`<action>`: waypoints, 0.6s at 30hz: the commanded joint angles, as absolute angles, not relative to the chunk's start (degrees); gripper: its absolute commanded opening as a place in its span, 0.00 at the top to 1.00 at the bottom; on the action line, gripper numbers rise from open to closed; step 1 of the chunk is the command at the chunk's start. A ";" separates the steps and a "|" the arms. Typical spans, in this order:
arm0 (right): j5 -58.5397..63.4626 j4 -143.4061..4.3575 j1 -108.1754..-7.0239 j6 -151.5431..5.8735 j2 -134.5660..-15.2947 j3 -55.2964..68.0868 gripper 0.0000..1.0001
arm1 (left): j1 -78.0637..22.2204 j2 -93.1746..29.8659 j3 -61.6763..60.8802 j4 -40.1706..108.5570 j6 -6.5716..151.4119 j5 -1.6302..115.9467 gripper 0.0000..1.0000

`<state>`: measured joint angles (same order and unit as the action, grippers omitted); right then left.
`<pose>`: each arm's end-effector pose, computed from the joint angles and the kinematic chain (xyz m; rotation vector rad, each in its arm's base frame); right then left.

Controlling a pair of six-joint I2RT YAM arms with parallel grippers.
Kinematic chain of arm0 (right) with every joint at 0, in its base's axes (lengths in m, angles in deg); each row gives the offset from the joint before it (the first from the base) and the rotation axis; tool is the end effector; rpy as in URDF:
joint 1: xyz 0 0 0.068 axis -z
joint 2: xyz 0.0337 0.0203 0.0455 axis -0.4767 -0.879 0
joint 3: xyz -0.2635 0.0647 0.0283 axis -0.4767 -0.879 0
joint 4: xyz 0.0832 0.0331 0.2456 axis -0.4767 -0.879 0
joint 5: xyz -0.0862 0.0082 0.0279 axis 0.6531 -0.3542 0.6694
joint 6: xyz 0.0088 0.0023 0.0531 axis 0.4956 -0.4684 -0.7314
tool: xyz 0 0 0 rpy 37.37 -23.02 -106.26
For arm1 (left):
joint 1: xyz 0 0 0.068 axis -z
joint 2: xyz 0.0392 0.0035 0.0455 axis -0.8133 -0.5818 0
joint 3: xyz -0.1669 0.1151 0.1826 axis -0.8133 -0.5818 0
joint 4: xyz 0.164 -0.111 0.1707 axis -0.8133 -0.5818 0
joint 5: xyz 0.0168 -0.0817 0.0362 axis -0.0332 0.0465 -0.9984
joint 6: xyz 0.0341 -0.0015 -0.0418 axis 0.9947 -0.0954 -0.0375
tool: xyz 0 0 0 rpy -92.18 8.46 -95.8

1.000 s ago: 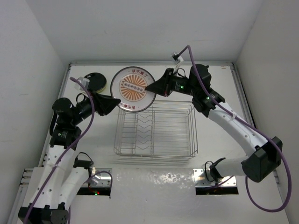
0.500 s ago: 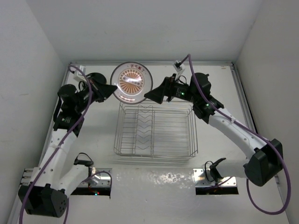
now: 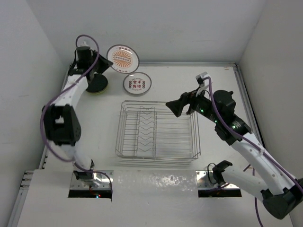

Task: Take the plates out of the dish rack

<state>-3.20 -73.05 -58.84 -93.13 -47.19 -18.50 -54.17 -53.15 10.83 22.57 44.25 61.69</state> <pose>0.1837 0.1171 0.3614 -0.2335 1.7610 0.9359 0.4040 -0.0096 0.3342 -0.5414 1.9509 -0.6695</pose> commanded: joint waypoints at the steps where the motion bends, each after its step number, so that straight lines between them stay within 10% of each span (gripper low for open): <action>1: 1.66 -77.97 -58.53 -85.90 -43.78 -18.44 0.01 | -54.25 -66.75 25.98 18.57 44.62 64.89 1.00; 18: 4.57 -83.08 -58.44 -81.58 -41.22 -20.46 0.01 | -50.56 -80.97 30.53 14.07 45.50 67.36 0.95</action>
